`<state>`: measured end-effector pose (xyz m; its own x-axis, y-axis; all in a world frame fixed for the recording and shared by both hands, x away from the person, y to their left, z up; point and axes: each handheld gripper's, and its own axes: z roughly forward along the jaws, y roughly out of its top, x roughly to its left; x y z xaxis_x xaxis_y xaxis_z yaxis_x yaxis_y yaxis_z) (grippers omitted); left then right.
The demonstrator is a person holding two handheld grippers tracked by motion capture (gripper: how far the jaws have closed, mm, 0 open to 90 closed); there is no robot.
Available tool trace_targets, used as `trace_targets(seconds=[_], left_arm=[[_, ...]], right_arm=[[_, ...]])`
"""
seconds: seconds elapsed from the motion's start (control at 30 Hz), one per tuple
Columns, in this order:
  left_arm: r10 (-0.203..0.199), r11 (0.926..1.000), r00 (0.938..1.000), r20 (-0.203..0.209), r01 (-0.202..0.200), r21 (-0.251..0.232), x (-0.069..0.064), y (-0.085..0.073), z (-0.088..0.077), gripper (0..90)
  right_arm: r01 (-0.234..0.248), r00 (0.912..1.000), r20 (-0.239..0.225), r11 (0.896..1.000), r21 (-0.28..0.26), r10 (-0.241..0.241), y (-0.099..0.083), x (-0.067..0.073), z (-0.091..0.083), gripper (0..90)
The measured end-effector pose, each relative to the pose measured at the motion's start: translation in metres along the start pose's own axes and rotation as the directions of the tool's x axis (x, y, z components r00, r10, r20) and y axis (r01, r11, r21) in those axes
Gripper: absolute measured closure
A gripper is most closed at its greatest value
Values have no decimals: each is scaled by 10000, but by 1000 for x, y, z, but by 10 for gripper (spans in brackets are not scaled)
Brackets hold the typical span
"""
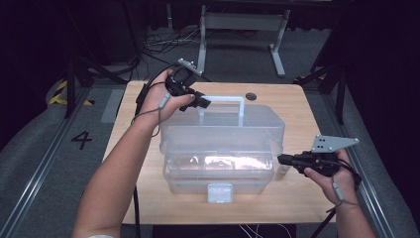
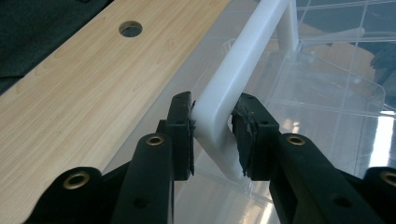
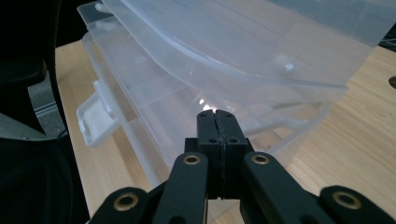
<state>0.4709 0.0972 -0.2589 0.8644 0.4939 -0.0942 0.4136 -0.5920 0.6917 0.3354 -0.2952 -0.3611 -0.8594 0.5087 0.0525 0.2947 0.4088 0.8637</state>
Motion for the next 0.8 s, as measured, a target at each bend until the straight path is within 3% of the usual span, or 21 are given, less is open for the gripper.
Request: trace_targets(seconds=[0.13,0.23,0.33,0.4,0.5,0.8], left_arm=[[45,10000,10000,-30,-45,56,-1,0,0,689],[98,10000,9997,-220,-98,-4,-3,0,0,685],[150,9996,9983,-557,-163,-228,-5,-2,-2,574],[89,9992,9986,-518,-109,-381,-6,-3,-3,554],[-108,9952,9994,-342,74,-975,-8,-6,-11,520],[61,9904,9991,-416,-118,-1380,-18,-18,-36,516]], right_arm=[[-70,10000,-61,9989,-465,68,1,0,2,900],[-101,9999,-51,9986,-513,98,2,-1,2,900],[-108,9999,-75,9990,-435,104,2,-1,3,900],[-118,9999,-86,9990,-431,114,2,-1,3,900],[-102,9999,-126,9992,-387,97,2,-1,5,900],[-114,9999,-119,9991,-420,109,4,-3,8,900]])
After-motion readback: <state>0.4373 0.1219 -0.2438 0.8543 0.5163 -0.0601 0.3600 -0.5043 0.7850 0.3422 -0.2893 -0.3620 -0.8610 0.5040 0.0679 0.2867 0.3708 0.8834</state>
